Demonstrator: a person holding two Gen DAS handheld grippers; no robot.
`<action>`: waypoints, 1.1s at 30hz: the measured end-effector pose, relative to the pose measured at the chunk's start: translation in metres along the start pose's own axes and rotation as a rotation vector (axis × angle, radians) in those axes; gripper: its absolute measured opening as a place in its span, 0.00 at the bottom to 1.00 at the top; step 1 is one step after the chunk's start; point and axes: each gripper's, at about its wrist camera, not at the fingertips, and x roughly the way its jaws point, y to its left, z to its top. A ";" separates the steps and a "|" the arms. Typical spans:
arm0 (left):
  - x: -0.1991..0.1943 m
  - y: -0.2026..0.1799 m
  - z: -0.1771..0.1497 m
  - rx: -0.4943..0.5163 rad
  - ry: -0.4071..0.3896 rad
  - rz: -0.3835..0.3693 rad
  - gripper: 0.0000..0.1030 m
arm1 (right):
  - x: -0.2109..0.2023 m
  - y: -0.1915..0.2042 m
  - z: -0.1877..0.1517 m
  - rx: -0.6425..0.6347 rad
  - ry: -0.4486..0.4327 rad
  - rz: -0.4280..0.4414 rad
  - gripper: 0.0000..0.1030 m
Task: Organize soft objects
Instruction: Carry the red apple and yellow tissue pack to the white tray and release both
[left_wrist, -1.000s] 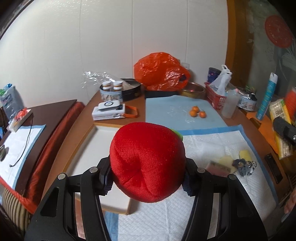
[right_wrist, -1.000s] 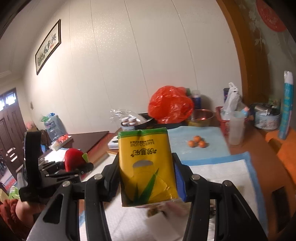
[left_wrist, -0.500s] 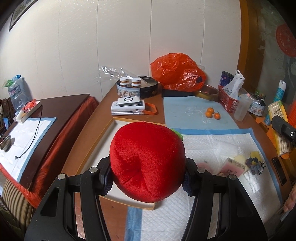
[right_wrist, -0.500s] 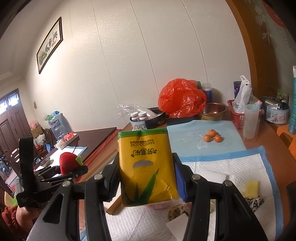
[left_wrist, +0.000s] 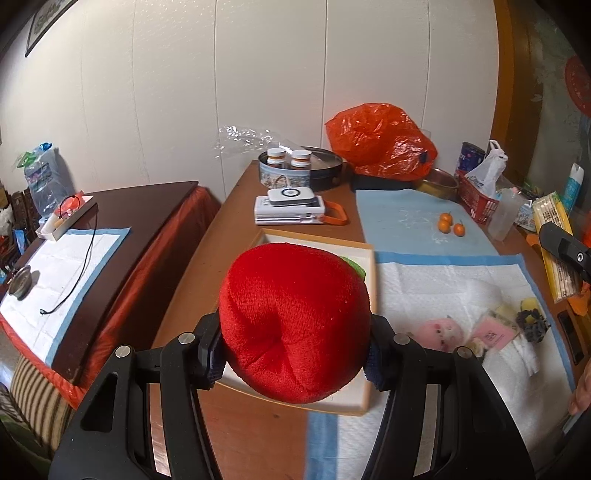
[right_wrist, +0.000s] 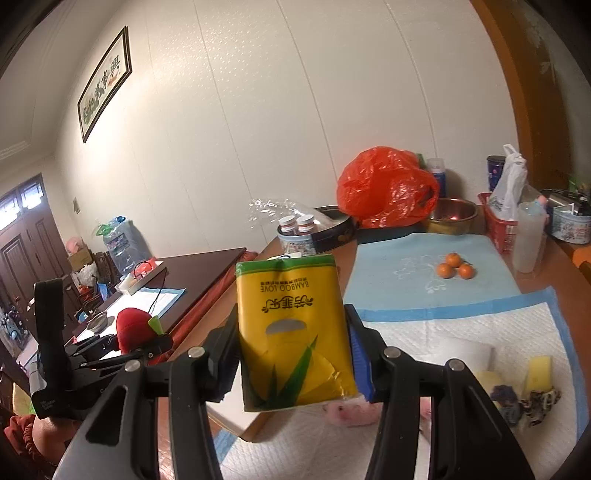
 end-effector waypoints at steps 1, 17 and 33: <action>0.001 0.002 0.000 0.004 0.002 0.006 0.57 | 0.004 0.003 0.000 -0.001 0.005 0.004 0.50; 0.082 0.040 0.014 0.005 0.152 -0.063 0.57 | 0.098 0.042 -0.015 0.071 0.163 0.069 0.51; 0.143 0.062 -0.020 -0.047 0.294 -0.082 0.60 | 0.191 0.050 -0.059 0.173 0.347 0.023 0.52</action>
